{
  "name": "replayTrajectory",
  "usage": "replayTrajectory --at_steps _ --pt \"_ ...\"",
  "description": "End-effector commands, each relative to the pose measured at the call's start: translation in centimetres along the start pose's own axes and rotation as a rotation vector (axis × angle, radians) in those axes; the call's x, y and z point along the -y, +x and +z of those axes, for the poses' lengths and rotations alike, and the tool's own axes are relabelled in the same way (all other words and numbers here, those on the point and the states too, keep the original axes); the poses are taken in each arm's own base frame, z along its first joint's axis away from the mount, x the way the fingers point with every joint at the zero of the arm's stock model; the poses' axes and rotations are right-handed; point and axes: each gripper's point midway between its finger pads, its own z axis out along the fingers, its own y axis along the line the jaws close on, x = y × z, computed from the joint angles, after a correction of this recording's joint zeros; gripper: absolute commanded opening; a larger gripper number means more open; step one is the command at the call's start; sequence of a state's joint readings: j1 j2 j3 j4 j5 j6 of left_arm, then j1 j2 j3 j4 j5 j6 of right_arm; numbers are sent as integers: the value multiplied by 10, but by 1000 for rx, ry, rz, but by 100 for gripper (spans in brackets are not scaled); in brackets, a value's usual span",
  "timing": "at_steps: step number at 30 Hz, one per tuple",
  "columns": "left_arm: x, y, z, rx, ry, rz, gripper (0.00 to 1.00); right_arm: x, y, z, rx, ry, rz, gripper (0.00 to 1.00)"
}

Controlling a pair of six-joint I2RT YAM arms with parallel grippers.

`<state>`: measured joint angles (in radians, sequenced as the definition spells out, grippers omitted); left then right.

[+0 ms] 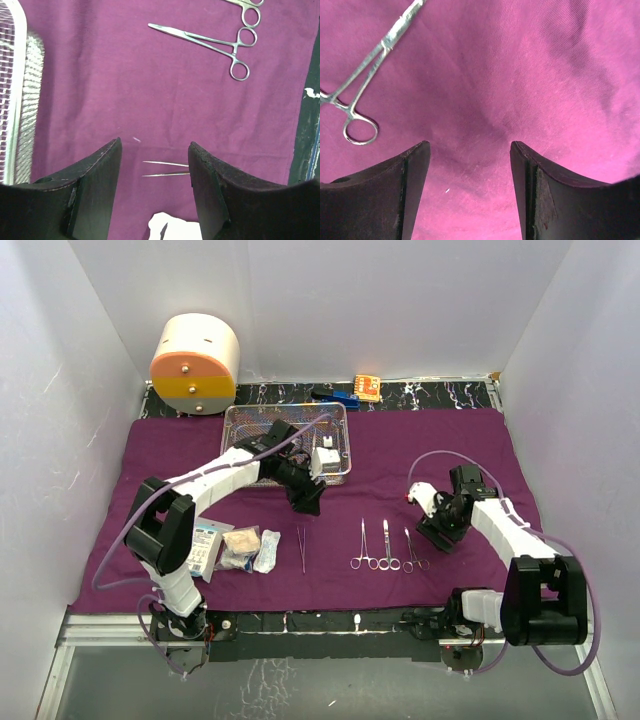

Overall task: Open and lay out the surgical kit
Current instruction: Adjust the medical item in the surgical kit.

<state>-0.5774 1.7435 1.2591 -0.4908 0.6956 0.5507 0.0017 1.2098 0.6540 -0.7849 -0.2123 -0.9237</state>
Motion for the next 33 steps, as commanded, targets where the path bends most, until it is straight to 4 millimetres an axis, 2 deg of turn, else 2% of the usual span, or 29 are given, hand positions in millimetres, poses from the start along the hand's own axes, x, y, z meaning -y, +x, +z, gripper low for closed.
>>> replayTrajectory --at_steps 1,10,15,25,33 --pt "22 -5 8 -3 25 98 54 0 17 4 -48 -16 -23 63" --pt "64 6 63 -124 99 160 54 -17 33 11 -114 -99 -40 62" --pt "89 36 84 -239 140 219 53 -23 37 9 -124 -130 -55 62" --pt "114 73 90 -356 188 261 53 -29 35 5 -122 -166 -58 63" --pt "130 90 86 -401 239 266 51 -13 6 -4 -30 -130 -21 65"
